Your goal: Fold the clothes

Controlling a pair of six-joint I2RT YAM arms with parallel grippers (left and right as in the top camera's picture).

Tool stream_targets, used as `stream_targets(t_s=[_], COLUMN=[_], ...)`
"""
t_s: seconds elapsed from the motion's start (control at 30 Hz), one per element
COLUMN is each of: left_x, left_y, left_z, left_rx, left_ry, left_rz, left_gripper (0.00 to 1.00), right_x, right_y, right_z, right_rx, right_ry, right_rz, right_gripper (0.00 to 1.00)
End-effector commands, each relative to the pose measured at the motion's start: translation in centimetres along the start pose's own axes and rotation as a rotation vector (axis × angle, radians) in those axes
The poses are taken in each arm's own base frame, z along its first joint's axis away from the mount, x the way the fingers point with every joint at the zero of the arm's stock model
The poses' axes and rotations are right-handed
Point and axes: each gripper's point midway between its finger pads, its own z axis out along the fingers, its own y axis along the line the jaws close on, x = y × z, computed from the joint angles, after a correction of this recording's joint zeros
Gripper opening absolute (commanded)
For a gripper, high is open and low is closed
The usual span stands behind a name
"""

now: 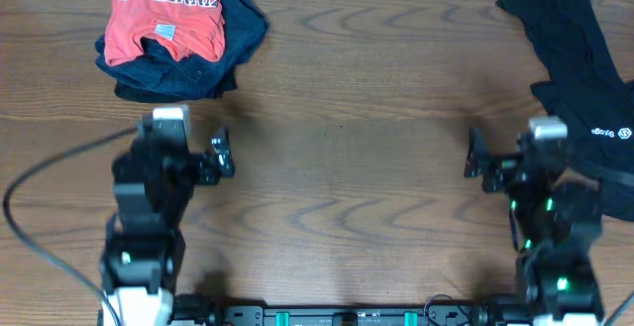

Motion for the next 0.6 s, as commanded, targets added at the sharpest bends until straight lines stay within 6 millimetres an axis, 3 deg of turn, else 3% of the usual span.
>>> stream_targets(t_s=[0.0,0.2,0.3,0.47,0.57], left_x=[-2.1,-3.1,-4.0,-4.6,-4.7], left_y=[-0.5,-0.7,-2.0,-4.4,-4.8], left_z=[0.5,1.4,1.9,3.6,4.7], left_rx=[0.011,-0.001,0.077,0.224,0.263], left_ry=[0.068,0.302,0.375,0.391,0.381], left_rz=[-0.006,-0.027,0.002,-0.015,0.009], left_gripper=[0.98,0.98,0.98,0.98,0.98], right_x=[-2.5,-2.5,-1.6,-0.6,0.5], right_y=[1.4,2.1,1.9,1.5,1.3], right_z=[1.8,6.4,8.7,12.2,13.6], right_rx=[-0.098,-0.174,-0.181,-0.19,-0.19], right_ry=[0.05,0.329,0.459,0.559,0.577], right_rz=[-0.004,0.054,0.058,0.048,0.048], right_gripper=[0.99,0.99,0.99,0.99,0.99])
